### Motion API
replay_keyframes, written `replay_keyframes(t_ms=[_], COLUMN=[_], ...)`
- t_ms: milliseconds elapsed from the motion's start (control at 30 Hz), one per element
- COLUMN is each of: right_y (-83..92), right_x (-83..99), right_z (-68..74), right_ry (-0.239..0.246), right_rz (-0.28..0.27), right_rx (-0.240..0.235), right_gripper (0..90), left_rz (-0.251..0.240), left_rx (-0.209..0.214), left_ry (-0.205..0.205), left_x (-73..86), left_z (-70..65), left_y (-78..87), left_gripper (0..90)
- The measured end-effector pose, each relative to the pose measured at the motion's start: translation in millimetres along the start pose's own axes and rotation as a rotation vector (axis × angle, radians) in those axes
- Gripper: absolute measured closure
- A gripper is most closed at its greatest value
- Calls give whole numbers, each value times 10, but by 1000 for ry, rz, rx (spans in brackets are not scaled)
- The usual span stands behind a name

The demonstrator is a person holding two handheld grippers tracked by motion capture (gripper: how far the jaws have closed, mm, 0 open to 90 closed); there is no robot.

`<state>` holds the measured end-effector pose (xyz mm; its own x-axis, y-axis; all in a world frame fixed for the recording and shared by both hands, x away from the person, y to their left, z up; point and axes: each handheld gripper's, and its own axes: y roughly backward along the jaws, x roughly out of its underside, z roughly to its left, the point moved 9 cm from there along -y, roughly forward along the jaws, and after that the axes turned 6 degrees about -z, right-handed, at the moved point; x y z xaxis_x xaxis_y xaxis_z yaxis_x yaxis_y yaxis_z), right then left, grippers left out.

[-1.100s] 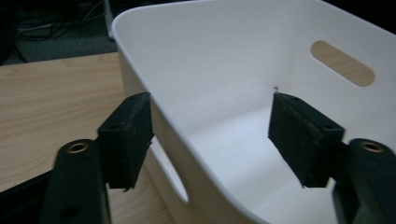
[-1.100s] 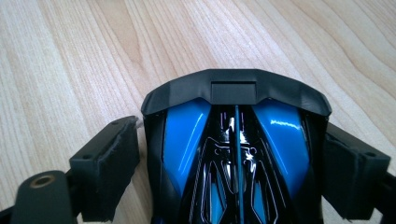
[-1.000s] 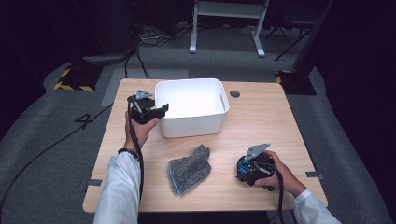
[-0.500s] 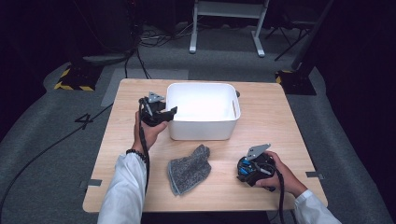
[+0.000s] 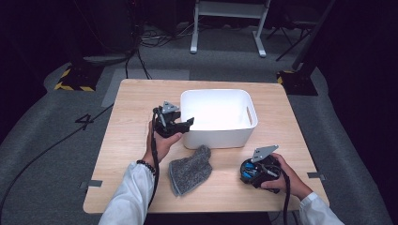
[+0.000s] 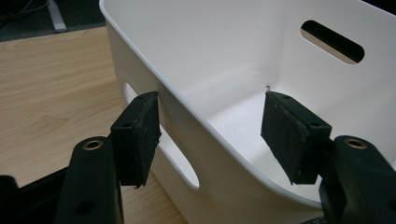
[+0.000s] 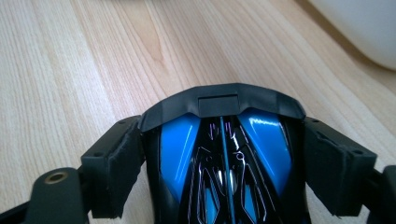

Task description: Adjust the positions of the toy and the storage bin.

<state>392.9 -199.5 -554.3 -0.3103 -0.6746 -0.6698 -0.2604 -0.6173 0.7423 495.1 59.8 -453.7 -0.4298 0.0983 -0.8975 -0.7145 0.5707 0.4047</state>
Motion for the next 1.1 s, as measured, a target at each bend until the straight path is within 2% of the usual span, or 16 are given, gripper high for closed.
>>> replay_keyframes(t_ms=[133,300,400,500,567,633,700,767,800,900,967,1000,1033,1100], right_y=[9,96,206,321,370,392,399,404,407,421,429,433,441,470], right_x=[-7,-19,-29,-49,-43,-4,47,91,116,158,200,213,234,278], right_z=[14,23,30,49,56,40,20,-10,-30,-39,-34,-29,-25,-27], right_ry=[17,20,22,25,20,21,18,16,9,-5,-7,-6,-6,-5], right_rz=[0,-34,-83,-132,-152,-144,-132,-121,-115,-118,-110,-109,-105,-106], right_rx=[5,10,11,5,7,20,36,55,70,70,71,68,68,67], right_gripper=[199,205,216,211,208,209,210,218,218,214,213,212,212,208], left_rz=[2,3,-20,-52,-51,-39,-26,-45,-49,-64,-70,-66,-58,-51], left_rx=[1,20,27,28,32,44,32,41,37,34,54,60,57,65], left_ry=[-34,-62,-71,-105,-117,-135,-155,-142,-147,-178,-190,-202,-239,-265], left_x=[-6,-21,-60,-125,-130,-99,-51,-36,-36,-34,-5,20,67,125], left_z=[-49,-72,-92,-107,-114,-117,-113,-110,-105,-108,-131,-141,-156,-186], left_y=[2,31,90,184,226,261,285,355,394,506,578,610,656,693], left_gripper=[372,343,304,291,274,252,233,235,231,211,198,196,191,178])
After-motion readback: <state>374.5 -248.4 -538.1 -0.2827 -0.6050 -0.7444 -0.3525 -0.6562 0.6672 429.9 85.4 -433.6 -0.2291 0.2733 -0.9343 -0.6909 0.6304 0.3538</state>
